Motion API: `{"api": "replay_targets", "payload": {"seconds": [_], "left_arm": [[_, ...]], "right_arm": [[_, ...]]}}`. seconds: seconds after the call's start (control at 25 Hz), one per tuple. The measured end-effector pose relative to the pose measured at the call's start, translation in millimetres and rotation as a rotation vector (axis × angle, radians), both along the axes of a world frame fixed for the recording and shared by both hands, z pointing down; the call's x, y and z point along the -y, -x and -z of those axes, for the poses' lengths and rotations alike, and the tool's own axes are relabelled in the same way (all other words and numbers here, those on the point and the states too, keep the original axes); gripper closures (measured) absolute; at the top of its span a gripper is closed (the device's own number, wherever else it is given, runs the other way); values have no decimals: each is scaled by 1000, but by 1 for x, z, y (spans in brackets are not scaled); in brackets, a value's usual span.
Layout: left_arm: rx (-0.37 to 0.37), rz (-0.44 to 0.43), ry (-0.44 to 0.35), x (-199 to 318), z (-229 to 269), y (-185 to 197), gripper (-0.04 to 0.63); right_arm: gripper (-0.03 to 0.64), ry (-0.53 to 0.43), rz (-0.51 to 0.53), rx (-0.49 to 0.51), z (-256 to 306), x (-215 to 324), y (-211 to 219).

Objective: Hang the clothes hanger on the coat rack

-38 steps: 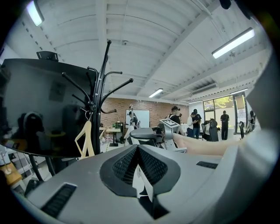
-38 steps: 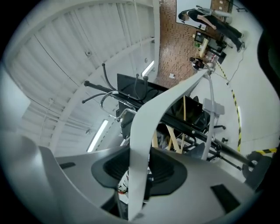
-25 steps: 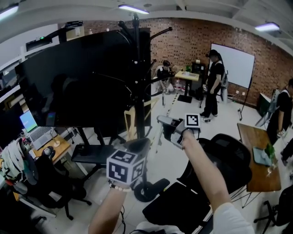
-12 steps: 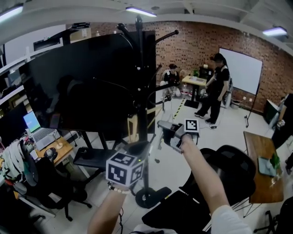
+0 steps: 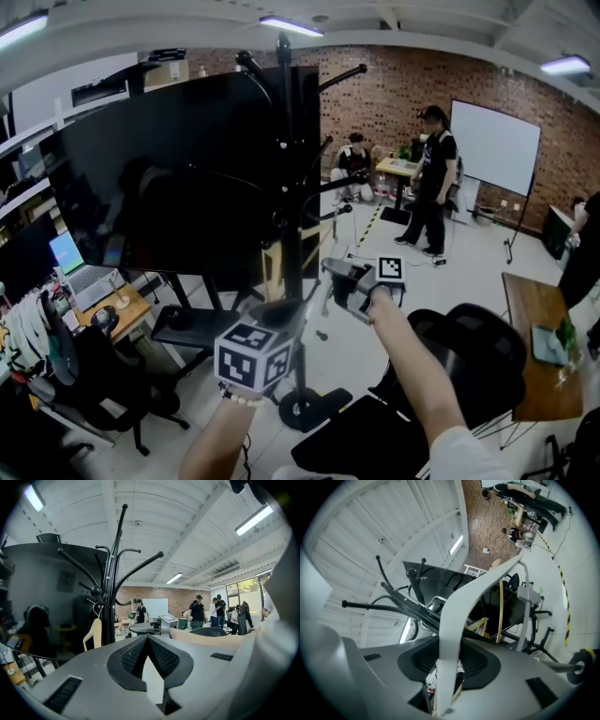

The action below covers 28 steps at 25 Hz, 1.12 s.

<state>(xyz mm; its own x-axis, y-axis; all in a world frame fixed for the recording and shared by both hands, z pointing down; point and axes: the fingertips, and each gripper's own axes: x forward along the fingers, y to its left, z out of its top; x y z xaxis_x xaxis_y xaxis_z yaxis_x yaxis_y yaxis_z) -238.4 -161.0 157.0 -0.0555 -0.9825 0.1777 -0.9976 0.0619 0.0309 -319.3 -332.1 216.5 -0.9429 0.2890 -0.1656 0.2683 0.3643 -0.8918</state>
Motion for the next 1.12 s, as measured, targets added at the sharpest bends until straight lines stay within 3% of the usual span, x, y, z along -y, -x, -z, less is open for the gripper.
{"api": "replay_targets", "payload": {"seconds": [0.96,1.12], "left_arm": [[-28,44,6,-22,-11,13,603],[-33,40,9,-22,-12,13,603]], "right_arm": [[469,-4,69,-13,-14,-45,30],[457,-47,63,-3,-13,-46,29]]}}
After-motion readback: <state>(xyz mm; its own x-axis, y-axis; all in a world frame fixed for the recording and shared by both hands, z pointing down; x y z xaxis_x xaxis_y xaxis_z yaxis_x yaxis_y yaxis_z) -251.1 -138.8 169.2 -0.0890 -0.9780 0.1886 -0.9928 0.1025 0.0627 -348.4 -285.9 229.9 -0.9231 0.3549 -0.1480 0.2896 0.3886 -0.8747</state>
